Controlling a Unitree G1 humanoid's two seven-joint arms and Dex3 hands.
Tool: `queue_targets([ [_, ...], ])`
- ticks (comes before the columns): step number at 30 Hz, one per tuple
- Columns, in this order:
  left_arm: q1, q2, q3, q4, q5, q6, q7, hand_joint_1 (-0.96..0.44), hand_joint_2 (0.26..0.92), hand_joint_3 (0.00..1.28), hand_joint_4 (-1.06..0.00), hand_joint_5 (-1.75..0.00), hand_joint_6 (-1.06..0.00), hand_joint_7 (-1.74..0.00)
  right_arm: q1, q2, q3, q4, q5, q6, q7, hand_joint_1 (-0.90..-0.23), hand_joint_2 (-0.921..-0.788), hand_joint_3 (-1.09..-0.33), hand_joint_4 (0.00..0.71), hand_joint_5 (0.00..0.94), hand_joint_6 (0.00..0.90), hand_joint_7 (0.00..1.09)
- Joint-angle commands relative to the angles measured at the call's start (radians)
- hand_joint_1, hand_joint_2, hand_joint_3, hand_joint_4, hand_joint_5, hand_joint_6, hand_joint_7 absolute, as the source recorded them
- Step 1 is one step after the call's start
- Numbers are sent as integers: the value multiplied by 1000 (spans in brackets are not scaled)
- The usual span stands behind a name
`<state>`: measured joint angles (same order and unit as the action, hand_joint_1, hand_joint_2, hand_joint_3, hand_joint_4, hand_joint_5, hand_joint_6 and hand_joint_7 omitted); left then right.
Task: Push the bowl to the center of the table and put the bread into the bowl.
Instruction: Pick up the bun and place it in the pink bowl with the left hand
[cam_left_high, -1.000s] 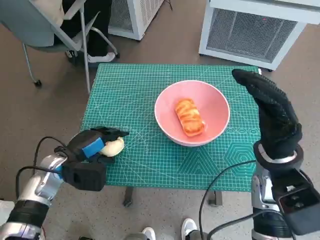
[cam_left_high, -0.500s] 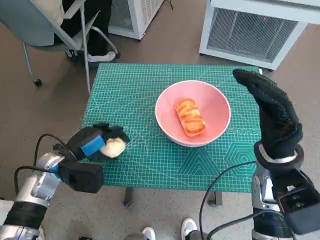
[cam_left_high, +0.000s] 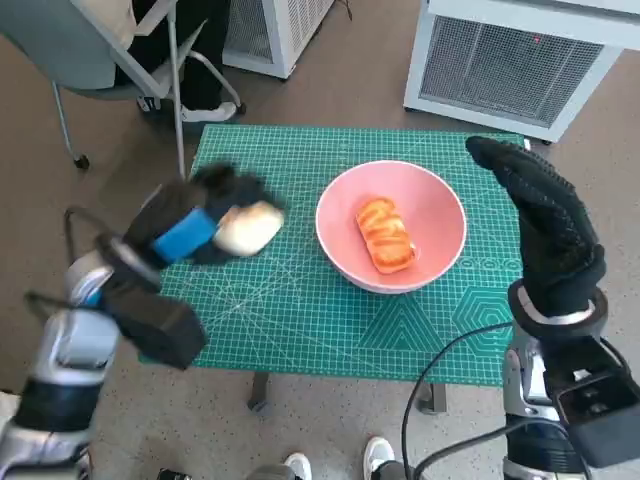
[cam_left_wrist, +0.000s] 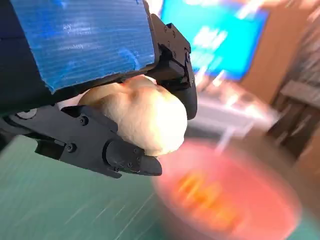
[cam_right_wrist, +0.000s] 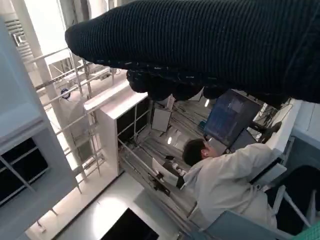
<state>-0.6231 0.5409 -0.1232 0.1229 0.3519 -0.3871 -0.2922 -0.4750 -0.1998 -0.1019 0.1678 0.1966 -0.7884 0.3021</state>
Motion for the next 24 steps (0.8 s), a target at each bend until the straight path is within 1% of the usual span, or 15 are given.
queue_targets([
  [1, -108, -82, -58, 66, 46, -34, 48, 1, 920, 107, -605, -1228, -614, -1212, 0, -7, -1, 22, -3, -4, 9, -599, -921, -774, 277, 0, -1, 640],
  [5, -195, -147, -105, 172, 68, -68, 65, 2, 920, 86, -633, -1174, -635, -1213, -2, -6, -2, 25, -11, -8, 4, -597, -921, -775, 277, 0, -1, 640],
  [10, -290, -213, -163, 328, 85, -93, 54, 1, 920, 89, -640, -1157, -622, -1235, 1, -3, -1, 18, -20, -10, -2, -597, -921, -775, 277, 0, -1, 640],
  [15, -361, -263, -215, 476, 118, -112, 58, 1, 921, 133, -586, -1194, -578, -1302, 5, -4, -4, 18, -24, -15, -4, -596, -921, -780, 278, 0, -1, 641],
  [20, -424, -300, -262, 623, 143, -135, 42, 1, 921, 166, -548, -1250, -539, -1325, 11, -4, -9, 12, -27, -17, -8, -594, -921, -788, 278, 1, -1, 642],
  [21, -433, -303, -268, 644, 146, -138, 39, 0, 921, 193, -527, -1297, -500, -1336, 12, -4, -9, 11, -28, -16, -9, -593, -921, -789, 278, 1, -1, 641],
  [22, -443, -309, -279, 671, 149, -130, 20, 0, 921, 203, -519, -1315, -486, -1340, 14, -4, -11, 6, -30, -15, -11, -592, -921, -790, 278, 1, -1, 641],
  [23, -451, -313, -286, 692, 150, -125, 7, -67, 921, 242, -459, -1217, -449, -1389, 16, -4, -12, 3, -32, -15, -12, -591, -921, -790, 279, 1, -1, 640],
  [24, -458, -318, -295, 713, 151, -111, -17, -165, 921, 293, -419, -981, -404, -1462, 19, -4, -13, -1, -34, -14, -14, -590, -921, -791, 279, 1, -1, 638],
])
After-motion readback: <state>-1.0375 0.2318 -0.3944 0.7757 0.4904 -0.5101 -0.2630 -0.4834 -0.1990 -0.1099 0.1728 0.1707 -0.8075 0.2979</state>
